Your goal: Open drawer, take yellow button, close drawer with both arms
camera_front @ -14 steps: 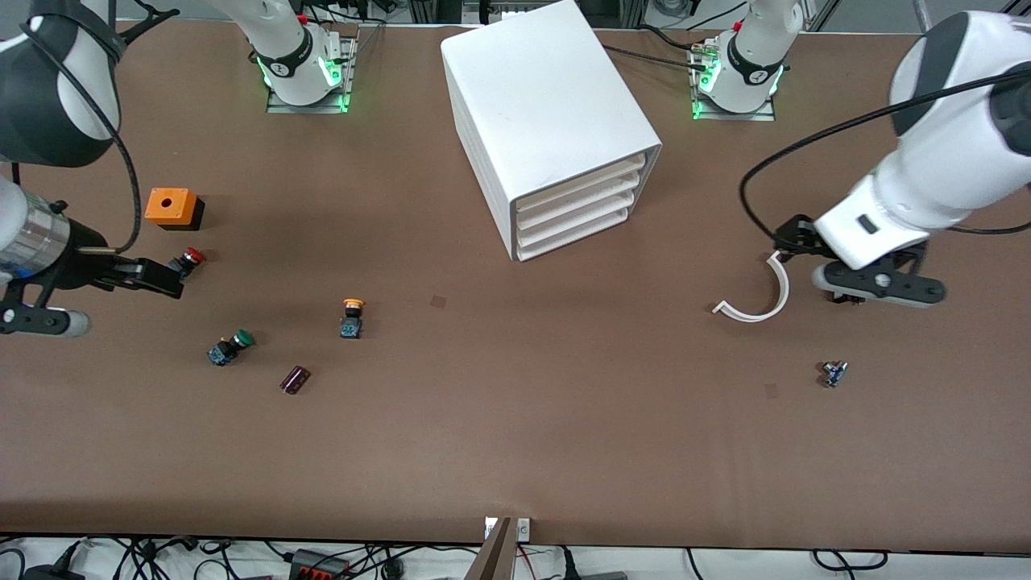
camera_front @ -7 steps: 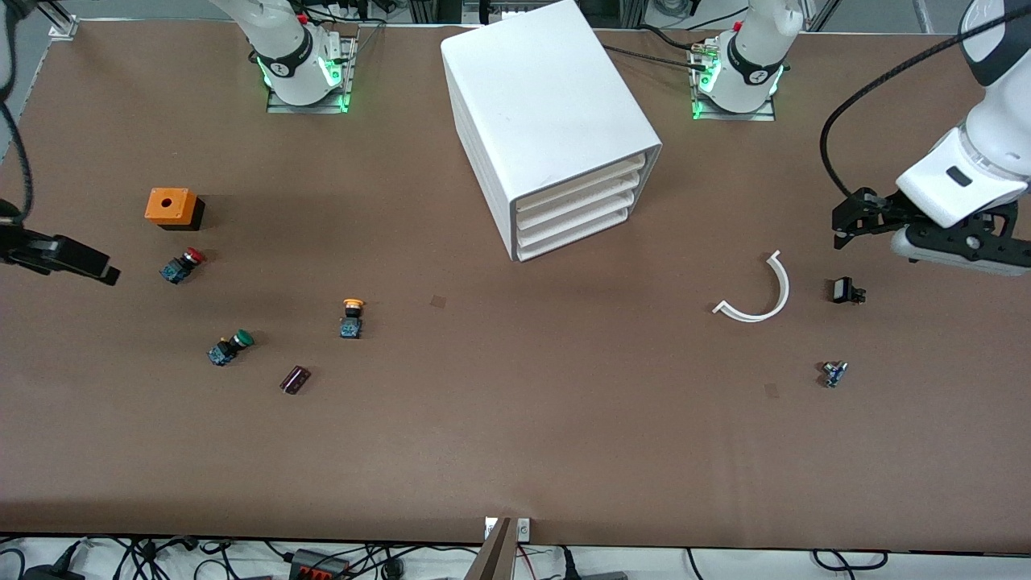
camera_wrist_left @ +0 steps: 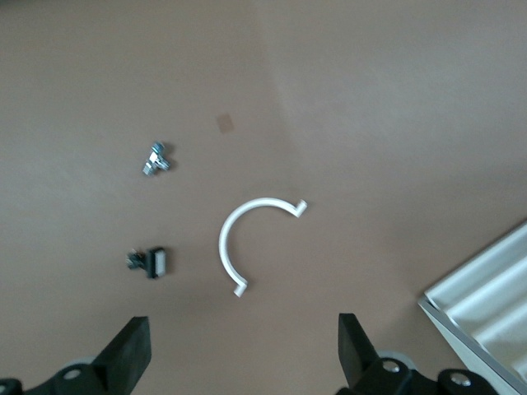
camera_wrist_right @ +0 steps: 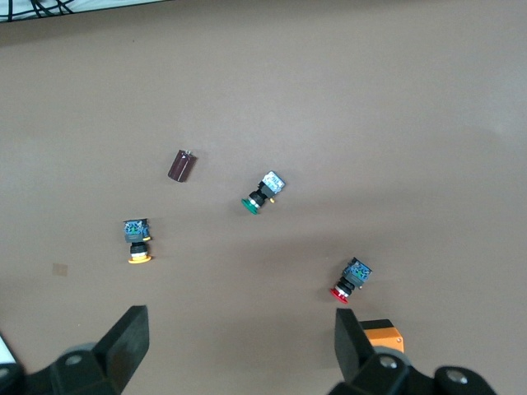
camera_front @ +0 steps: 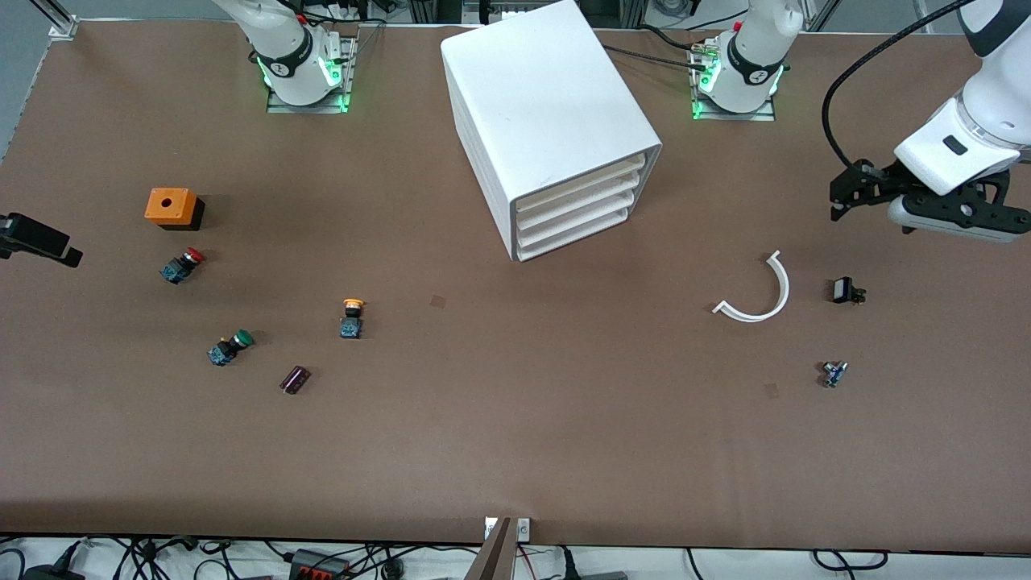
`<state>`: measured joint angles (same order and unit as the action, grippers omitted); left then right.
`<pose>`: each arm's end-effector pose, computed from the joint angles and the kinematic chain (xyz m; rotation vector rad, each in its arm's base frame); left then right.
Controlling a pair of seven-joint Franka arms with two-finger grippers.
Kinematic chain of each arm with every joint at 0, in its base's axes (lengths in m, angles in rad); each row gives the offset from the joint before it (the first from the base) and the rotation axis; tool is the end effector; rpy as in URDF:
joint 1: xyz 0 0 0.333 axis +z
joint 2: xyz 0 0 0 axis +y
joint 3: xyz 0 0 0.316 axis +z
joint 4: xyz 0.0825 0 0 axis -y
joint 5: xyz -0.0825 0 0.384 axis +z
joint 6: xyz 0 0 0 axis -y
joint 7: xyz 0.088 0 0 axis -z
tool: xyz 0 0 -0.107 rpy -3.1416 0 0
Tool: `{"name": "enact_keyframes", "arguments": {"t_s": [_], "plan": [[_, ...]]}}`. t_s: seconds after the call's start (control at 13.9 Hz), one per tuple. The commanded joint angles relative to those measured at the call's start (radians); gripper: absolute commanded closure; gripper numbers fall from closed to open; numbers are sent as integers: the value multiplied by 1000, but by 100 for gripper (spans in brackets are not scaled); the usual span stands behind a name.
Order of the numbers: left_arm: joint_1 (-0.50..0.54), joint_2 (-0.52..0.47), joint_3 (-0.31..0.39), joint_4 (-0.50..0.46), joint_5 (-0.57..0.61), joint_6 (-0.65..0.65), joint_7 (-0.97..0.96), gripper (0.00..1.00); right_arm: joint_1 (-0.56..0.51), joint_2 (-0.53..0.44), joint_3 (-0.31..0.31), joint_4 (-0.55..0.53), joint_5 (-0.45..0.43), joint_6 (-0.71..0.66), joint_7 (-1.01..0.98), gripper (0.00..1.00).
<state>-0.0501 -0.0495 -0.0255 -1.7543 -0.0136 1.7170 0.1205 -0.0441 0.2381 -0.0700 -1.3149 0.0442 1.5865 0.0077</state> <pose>0.5460 -0.0429 0.5772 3.1149 -0.3034 0.0195 0.6256 -0.0612 0.6063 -3.1097 0.1860 -0.0552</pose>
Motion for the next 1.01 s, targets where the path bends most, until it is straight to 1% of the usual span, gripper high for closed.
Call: {"name": "enact_keyframes", "arguments": {"t_s": [0.0, 0.14, 0.36, 0.43, 0.65, 0.86, 0.94], "plan": [[-7, 6, 13, 33, -28, -28, -2, 0, -29, -43, 48, -44, -35, -5, -14, 0], [-7, 8, 7, 38, -26, -30, -11, 0, -46, -52, 68, -55, -40, -7, -14, 0], [-7, 14, 6, 44, -26, -30, -15, 0, -34, -66, 68, -76, -69, -28, -12, 0], [-7, 14, 6, 42, -26, -30, -13, 0, -28, -84, 68, -105, -75, -28, -12, 0], [-7, 14, 4, 44, -26, -30, -13, 0, -28, -186, 68, -258, -84, 30, -11, 0], [-8, 14, 4, 44, -26, -31, -13, 0, -30, -241, 70, -357, -83, 87, -14, 0], [-8, 14, 4, 44, -26, -31, -13, 0, -30, -247, 69, -365, -83, 87, -14, 0]]}}
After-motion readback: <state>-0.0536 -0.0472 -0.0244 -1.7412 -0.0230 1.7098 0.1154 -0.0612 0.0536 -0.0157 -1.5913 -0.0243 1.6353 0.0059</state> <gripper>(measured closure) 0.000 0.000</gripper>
